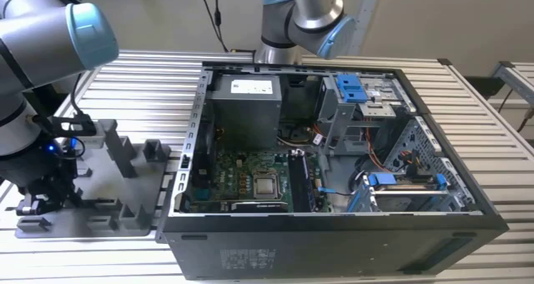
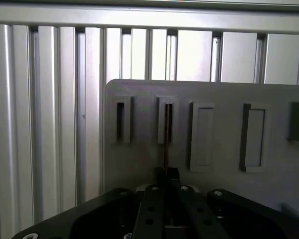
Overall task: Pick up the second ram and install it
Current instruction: 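Pick up the second ram and move it above second insertion slot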
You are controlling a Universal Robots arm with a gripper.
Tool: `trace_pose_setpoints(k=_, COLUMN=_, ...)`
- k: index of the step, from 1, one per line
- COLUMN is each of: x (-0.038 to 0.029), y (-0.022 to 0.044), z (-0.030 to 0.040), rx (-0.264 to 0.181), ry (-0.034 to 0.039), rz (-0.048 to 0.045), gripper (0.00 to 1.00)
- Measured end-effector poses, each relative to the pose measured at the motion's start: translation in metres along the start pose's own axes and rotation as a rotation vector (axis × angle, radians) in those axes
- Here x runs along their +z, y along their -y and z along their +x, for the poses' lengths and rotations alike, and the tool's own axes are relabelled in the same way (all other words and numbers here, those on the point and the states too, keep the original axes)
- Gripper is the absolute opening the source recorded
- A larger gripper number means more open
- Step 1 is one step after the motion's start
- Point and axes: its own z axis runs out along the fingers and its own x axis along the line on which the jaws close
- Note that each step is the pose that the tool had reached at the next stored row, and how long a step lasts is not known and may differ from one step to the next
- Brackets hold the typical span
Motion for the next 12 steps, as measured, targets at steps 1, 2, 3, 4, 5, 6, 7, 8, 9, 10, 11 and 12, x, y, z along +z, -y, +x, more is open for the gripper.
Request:
trace_pose_setpoints(k=1, x=0.0002, y=0.0000, z=0.0000, rx=0.000, ry=0.0000, rz=0.0000, gripper=0.14)
trace_pose_setpoints(k=2, x=0.0005, y=0.0000, z=0.0000, rx=0.000, ry=0.0001, rz=0.0001, gripper=0.14)
trace_pose_setpoints(k=3, x=0.0007, y=0.0000, z=0.0000, rx=0.000, ry=0.0000, rz=0.0001, gripper=0.14)
trace_pose_setpoints(k=4, x=0.0008, y=0.0000, z=0.0001, rx=0.000, ry=0.0000, rz=0.0000, gripper=0.14)
trace_pose_setpoints(k=5, x=0.0008, y=0.0000, z=0.0001, rx=0.000, ry=-0.0001, rz=-0.0001, gripper=0.14)
trace_pose_setpoints(k=6, x=0.0006, y=0.0000, z=0.0000, rx=0.000, ry=0.0000, rz=0.0000, gripper=0.14)
trace_pose_setpoints(k=7, x=0.0001, y=0.0000, z=0.0000, rx=0.000, ry=0.0002, rz=0.0003, gripper=0.14)
trace_pose_setpoints(k=8, x=-0.0006, y=0.0000, z=0.0000, rx=0.000, ry=0.0007, rz=0.0009, gripper=0.14)
trace_pose_setpoints(k=9, x=-0.0015, y=0.0001, z=-0.0001, rx=0.000, ry=0.0014, rz=0.0020, gripper=0.14)
trace_pose_setpoints(k=10, x=-0.0032, y=0.0001, z=-0.0002, rx=0.000, ry=0.0012, rz=0.0016, gripper=0.14)
trace_pose_setpoints(k=11, x=-0.0059, y=0.0000, z=-0.0001, rx=0.000, ry=0.0000, rz=0.0001, gripper=0.14)
trace_pose_setpoints(k=12, x=-0.0078, y=0.0000, z=-0.0001, rx=0.000, ry=0.0002, rz=0.0004, gripper=0.14)
